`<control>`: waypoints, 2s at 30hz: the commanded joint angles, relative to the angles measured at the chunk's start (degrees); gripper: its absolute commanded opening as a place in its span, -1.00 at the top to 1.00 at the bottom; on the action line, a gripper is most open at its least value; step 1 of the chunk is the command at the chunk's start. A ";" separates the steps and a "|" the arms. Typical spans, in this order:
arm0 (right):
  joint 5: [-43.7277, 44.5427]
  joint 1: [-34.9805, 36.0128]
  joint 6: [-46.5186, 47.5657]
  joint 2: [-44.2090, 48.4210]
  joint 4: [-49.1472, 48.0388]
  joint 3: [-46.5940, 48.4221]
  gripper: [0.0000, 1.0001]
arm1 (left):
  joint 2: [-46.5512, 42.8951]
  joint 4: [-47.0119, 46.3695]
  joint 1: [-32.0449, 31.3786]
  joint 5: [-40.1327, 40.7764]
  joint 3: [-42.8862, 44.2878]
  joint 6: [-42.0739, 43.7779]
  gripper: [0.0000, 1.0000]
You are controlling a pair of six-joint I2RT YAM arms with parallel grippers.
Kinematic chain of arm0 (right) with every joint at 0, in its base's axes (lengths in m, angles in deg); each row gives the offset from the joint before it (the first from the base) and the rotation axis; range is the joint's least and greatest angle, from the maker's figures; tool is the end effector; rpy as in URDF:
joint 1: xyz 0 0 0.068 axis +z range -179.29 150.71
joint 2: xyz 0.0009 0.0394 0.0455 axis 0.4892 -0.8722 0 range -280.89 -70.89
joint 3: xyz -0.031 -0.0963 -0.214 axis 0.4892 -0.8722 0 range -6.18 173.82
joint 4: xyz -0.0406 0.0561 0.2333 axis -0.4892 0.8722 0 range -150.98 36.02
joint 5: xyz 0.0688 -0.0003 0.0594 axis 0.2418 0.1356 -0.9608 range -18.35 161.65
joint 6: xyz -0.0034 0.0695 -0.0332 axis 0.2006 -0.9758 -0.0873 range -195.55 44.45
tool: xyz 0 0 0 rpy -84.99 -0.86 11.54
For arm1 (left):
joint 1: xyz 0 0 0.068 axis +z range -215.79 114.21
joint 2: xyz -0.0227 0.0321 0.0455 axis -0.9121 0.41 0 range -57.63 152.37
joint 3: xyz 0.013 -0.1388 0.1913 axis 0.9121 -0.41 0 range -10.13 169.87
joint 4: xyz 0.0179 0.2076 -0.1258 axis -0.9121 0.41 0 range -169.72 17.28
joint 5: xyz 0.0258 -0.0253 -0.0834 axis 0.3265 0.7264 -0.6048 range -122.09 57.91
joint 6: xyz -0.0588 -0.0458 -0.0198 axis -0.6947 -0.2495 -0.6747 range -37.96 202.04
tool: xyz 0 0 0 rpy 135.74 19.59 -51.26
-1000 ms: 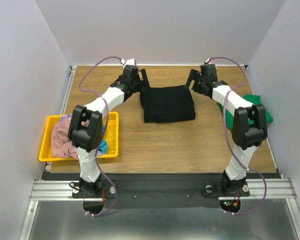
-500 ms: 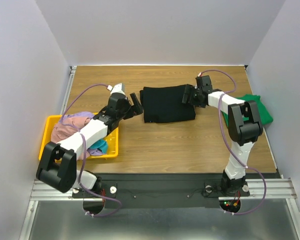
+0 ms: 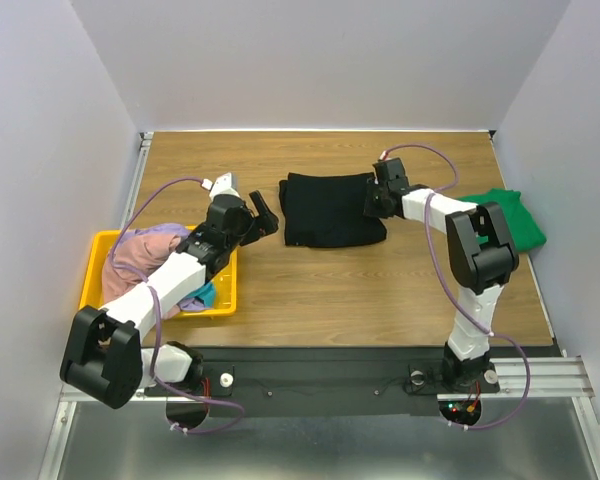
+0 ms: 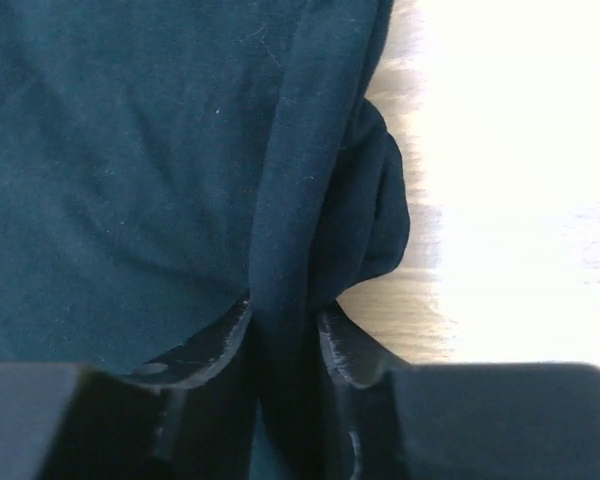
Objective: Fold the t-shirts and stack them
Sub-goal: Neatly place the folded tshirt to the corner
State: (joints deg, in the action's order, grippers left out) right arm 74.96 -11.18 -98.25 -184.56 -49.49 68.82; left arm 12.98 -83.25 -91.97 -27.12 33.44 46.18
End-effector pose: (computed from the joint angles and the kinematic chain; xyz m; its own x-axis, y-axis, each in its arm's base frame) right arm 0.3946 0.1251 0.1197 -0.7794 0.1505 -0.6082 0.0278 0.9781 0.2064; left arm 0.2725 -0.1276 0.2225 -0.5057 -0.4017 -0.7635 0.0887 0.8561 -0.5092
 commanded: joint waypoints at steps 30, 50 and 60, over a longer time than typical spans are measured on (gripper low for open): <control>39.31 -14.24 43.79 22.79 24.02 6.65 0.99 | -10.49 3.44 0.25 11.55 -1.56 3.07 -0.97; 37.91 -17.14 50.91 25.25 24.11 17.11 0.99 | -10.93 4.50 0.51 13.57 -1.56 3.25 -0.97; 37.65 -23.29 50.82 18.85 23.67 17.81 0.99 | -11.63 5.38 0.77 15.06 -1.73 2.90 -0.97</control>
State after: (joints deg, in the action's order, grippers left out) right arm 111.53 -31.75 -48.35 -162.86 -23.22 83.62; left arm 3.10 -77.65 -91.55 -14.25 31.78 48.56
